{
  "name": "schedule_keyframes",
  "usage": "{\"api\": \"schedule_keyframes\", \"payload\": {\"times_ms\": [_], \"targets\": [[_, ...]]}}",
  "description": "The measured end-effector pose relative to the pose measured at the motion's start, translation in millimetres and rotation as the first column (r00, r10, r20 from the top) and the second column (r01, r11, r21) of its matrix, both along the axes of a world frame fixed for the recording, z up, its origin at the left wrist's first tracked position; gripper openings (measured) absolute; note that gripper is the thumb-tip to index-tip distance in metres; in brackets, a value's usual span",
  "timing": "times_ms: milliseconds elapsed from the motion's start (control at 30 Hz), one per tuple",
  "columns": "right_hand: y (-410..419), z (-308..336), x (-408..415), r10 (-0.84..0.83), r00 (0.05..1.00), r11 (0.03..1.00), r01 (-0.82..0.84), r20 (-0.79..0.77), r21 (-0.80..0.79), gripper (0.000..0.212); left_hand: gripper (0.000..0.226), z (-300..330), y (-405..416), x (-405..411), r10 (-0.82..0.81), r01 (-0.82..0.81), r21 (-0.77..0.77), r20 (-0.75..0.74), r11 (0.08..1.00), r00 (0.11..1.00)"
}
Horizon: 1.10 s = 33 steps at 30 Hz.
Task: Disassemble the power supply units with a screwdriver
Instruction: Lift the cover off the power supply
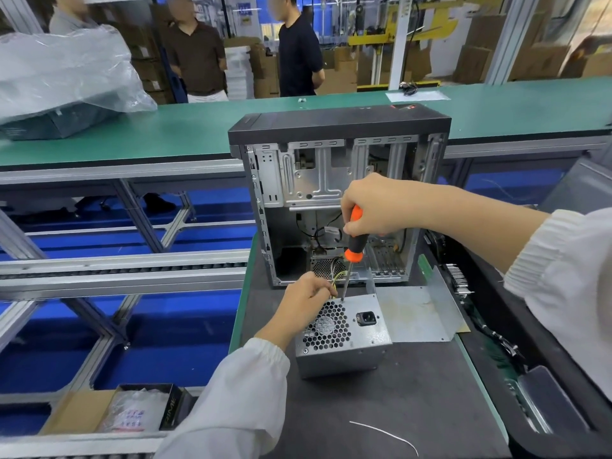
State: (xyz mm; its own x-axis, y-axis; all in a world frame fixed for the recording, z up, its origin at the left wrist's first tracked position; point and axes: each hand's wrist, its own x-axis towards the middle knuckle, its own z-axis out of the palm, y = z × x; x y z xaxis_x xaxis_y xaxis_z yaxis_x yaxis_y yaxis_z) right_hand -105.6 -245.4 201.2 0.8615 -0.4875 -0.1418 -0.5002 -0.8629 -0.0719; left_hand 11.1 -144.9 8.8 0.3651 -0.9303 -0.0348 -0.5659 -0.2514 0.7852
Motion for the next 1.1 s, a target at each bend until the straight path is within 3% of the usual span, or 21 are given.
{"api": "schedule_keyframes", "payload": {"times_ms": [200,467,667,1000,1100], "targets": [[-0.2,-0.6,-0.5,0.012,1.000,1.000,-0.013,-0.022,-0.024,0.016,0.012,0.8,2.1,-0.5,-0.054,0.054,-0.007,0.074,0.998,0.996],[-0.6,-4.0,0.0,0.036,0.997,0.998,-0.038,-0.064,-0.040,0.017,0.014,3.7,1.5,2.5,-0.094,0.095,-0.017,0.043,0.995,0.995],[6.5,-0.3,3.1,0.142,0.981,0.987,-0.151,-0.135,-0.060,0.006,0.013,5.0,-1.9,3.1,-0.120,0.121,-0.002,0.058,0.993,0.991],[0.7,7.5,11.3,0.193,0.961,0.980,-0.198,-0.200,-0.005,0.016,0.021,0.4,0.6,-1.2,-0.137,0.149,-0.095,0.116,0.984,0.984],[1.6,10.0,10.7,0.243,0.948,0.969,-0.246,-0.204,0.009,0.018,0.019,1.2,0.7,-5.7,-0.126,0.132,-0.170,0.048,0.976,0.991]]}}
